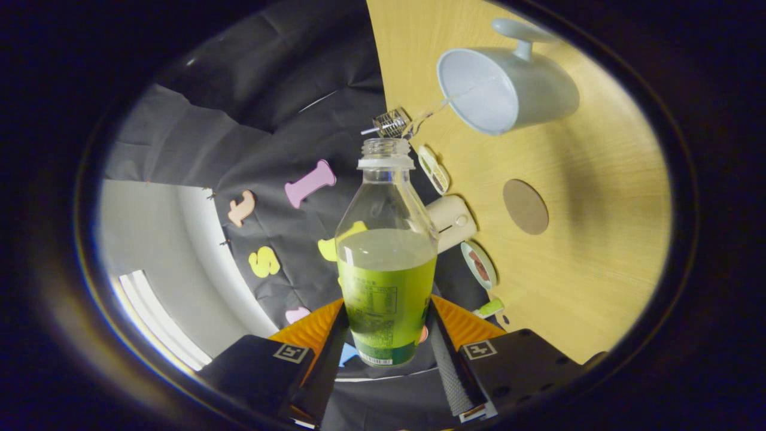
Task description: Take the bottle from table, then pour the juice into the cup, finally place the bottle on the coaster
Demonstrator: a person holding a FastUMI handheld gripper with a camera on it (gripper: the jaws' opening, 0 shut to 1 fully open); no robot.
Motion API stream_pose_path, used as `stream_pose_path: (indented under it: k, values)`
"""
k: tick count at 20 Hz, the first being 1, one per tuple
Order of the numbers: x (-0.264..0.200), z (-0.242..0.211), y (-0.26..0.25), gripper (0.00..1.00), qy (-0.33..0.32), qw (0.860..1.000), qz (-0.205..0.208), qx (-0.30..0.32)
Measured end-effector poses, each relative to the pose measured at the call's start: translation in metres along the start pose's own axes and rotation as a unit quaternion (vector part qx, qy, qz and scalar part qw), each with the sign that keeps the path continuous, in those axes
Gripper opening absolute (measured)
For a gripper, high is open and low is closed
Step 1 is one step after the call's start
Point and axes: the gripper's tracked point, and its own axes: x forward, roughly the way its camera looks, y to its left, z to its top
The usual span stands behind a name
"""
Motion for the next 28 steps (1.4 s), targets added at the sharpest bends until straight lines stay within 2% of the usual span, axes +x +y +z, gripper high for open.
stream_pose_path:
  k: [20,25,28]
  values:
    - [0.003,0.009,0.029,0.78,-0.008,0.998,0.027,0.063]
    - [0.003,0.009,0.028,0.78,-0.005,0.998,0.022,0.062]
    - [0.004,0.005,0.021,0.78,0.000,0.999,0.002,0.047]
